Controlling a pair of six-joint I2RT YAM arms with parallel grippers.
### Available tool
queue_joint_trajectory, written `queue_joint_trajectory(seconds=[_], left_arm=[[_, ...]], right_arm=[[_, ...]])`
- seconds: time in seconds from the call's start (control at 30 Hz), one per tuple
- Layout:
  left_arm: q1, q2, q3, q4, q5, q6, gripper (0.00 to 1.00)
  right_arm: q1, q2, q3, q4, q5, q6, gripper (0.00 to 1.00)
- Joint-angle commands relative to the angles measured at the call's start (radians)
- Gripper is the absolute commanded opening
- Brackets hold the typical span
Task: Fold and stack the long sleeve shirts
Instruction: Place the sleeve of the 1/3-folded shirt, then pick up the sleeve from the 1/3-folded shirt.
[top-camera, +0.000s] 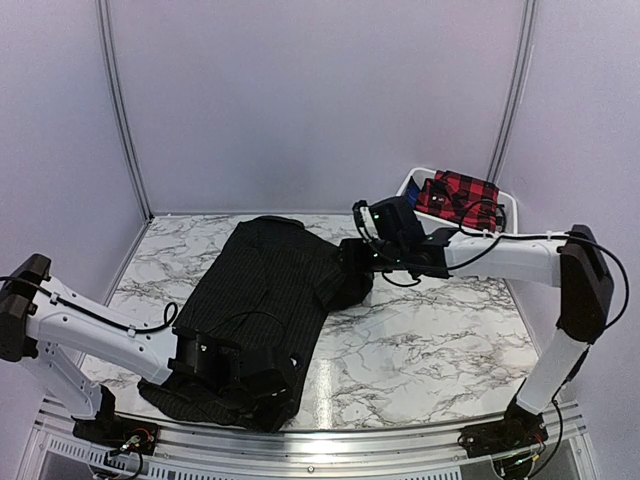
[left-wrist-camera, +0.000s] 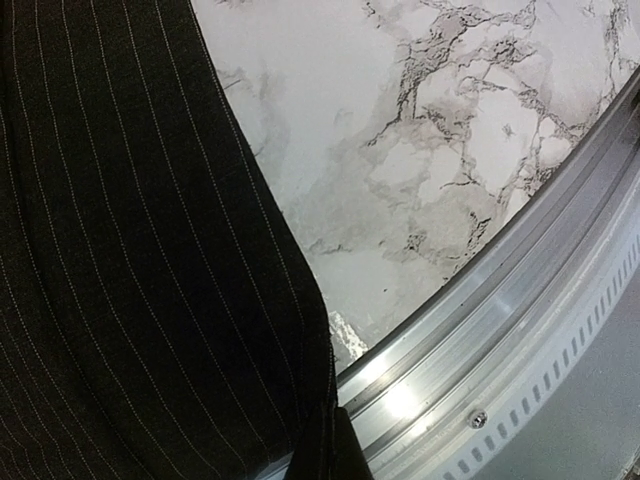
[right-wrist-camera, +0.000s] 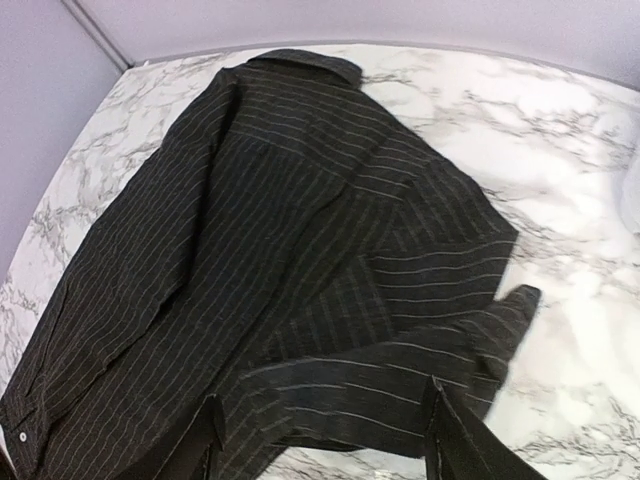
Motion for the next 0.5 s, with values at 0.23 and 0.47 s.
queue_joint_trajectory(seconds=[0.23, 0.47], left_arm=[[0.017, -0.002, 0.002, 0.014, 0.021, 0.008, 0.0], [0.019, 0.008, 0.007, 0.015, 0.03, 0.008, 0.0]], right_arm=[[-0.121, -0.125, -0.238, 0.121, -0.033, 0.037, 0.61], [-0.12, -0.1, -0.303, 0.194, -0.05, 0.046, 0.51]])
